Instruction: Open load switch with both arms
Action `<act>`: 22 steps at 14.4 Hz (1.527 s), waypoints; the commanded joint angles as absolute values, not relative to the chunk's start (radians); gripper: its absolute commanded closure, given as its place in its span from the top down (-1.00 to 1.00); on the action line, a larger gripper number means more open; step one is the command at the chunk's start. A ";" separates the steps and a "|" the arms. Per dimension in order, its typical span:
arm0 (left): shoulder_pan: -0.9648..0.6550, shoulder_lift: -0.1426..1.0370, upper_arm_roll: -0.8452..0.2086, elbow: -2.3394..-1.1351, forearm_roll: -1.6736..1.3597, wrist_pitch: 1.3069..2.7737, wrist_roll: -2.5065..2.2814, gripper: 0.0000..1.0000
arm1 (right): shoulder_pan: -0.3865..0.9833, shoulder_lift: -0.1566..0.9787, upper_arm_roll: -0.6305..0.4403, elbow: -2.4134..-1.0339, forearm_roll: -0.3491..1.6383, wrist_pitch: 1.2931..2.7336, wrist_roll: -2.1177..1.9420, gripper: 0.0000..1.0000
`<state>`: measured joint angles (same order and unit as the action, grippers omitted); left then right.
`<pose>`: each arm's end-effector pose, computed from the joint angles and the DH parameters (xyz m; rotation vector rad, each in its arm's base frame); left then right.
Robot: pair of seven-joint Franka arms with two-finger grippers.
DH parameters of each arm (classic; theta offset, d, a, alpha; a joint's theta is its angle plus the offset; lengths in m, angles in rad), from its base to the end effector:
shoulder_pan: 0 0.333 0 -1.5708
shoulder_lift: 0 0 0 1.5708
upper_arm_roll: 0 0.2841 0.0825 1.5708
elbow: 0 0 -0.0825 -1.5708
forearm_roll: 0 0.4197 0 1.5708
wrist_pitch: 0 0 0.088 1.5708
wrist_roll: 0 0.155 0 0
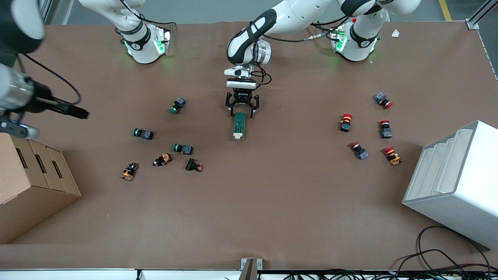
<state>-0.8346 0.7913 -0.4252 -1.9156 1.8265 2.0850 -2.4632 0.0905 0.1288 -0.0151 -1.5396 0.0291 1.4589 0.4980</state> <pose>0.2496 -0.5588 0.0148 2.7385 -0.1833 1.4425 0.5958 0.0501 0.4755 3.0229 -0.6482 -0.3237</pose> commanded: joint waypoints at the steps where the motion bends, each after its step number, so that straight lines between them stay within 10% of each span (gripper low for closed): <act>1: -0.841 0.807 -0.425 -1.911 1.852 2.065 -2.488 0.98 | 0.176 0.184 -0.017 -1.537 0.066 1.506 0.732 1.00; 22: -0.897 0.862 -0.426 -1.908 1.835 1.924 -2.531 0.99 | 0.653 0.713 -0.015 -1.482 0.176 2.020 1.914 1.00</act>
<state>-0.8964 0.8309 -0.4271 -1.9133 1.8395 1.9311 -2.5206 0.6461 0.6819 -0.0083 -1.5199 0.1610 2.0292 1.8853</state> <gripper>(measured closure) 0.000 0.000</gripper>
